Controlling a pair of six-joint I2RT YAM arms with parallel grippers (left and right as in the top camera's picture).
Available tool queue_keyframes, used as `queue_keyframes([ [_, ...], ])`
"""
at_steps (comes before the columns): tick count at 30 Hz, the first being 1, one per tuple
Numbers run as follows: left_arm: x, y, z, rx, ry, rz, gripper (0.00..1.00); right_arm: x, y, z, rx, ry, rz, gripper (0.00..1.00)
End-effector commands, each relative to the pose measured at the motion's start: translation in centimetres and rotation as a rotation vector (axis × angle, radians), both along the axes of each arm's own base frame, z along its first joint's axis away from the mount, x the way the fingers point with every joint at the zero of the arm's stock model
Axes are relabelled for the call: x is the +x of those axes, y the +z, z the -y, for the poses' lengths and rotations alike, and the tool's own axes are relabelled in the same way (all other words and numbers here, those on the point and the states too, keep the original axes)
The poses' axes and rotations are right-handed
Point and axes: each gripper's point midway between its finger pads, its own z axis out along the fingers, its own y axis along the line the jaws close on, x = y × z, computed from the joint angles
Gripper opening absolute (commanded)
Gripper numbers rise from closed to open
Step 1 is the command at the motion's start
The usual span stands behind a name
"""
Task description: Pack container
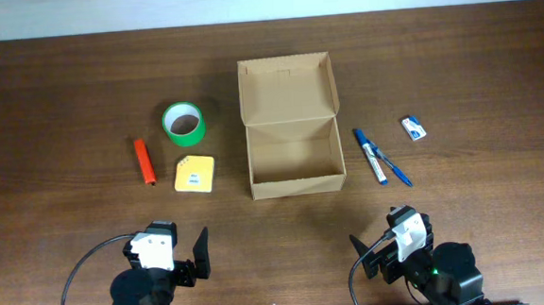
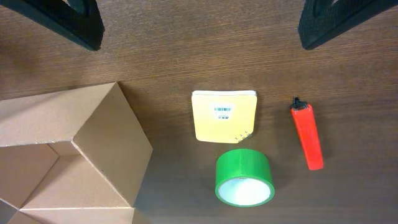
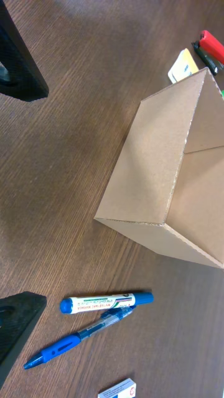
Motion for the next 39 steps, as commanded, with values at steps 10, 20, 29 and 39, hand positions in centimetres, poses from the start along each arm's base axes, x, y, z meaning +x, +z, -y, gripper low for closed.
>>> queue_keyframes([
  [10, 0.0, 0.0, 0.3, -0.017, -0.009, 0.002, 0.99, -0.1, 0.0, -0.3, 0.003, 0.019, 0.01, 0.99],
  [20, 0.0, 0.1, 0.3, -0.017, -0.009, 0.002, 1.0, -0.1, 0.0, -0.3, 0.003, 0.019, 0.01, 0.99],
  [29, 0.0, 0.1, 0.3, -0.017, -0.01, 0.002, 0.99, -0.1, 0.0, -0.3, 0.003, 0.019, 0.01, 0.99],
  [39, -0.5, 1.8, 3.7, -0.13, -0.187, 0.047, 0.99, -0.1, 0.0, -0.3, 0.003, 0.019, 0.01, 0.99],
])
